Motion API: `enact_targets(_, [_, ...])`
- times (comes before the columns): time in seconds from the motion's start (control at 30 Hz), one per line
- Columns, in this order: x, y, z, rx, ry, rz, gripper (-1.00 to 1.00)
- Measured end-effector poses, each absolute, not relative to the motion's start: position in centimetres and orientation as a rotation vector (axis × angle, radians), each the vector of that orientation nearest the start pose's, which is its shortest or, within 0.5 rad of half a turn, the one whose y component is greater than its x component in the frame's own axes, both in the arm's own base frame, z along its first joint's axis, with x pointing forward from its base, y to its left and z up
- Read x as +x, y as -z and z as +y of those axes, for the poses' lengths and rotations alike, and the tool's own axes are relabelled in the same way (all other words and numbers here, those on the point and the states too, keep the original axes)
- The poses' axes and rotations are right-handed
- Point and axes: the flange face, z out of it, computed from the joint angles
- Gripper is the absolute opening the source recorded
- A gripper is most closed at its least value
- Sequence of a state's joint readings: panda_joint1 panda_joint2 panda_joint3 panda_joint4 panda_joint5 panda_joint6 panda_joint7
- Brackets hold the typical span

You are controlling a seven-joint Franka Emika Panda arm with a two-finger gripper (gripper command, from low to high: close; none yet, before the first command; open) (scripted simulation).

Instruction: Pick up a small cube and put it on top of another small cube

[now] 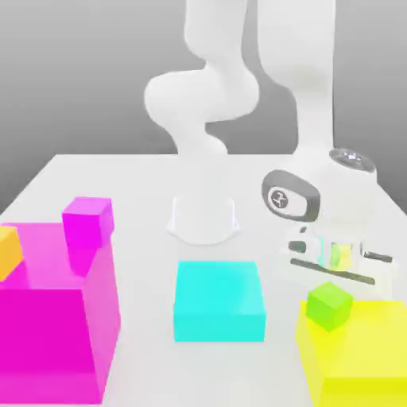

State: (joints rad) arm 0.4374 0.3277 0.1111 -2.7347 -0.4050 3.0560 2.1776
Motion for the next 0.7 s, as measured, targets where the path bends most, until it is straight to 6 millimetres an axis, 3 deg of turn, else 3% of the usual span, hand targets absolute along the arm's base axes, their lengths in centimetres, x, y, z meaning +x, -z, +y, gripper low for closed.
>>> enact_targets(0.27, [30.4,-18.5,22.5,-2.564,-0.002,1.816,-1.00])
enact_targets(0.33, [32.2,-20.0,22.2,-2.571,-0.014,1.819,-1.00])
enact_targets(0.47, [36.3,-25.8,23.8,-2.649,0.085,1.680,-1.00])
enact_targets(0.57, [43.7,-30.1,14.9,-2.549,0.122,1.849,-1.00])
enact_targets(0.7, [48.9,-36.4,4.3,-2.499,0.149,1.950,-1.00])
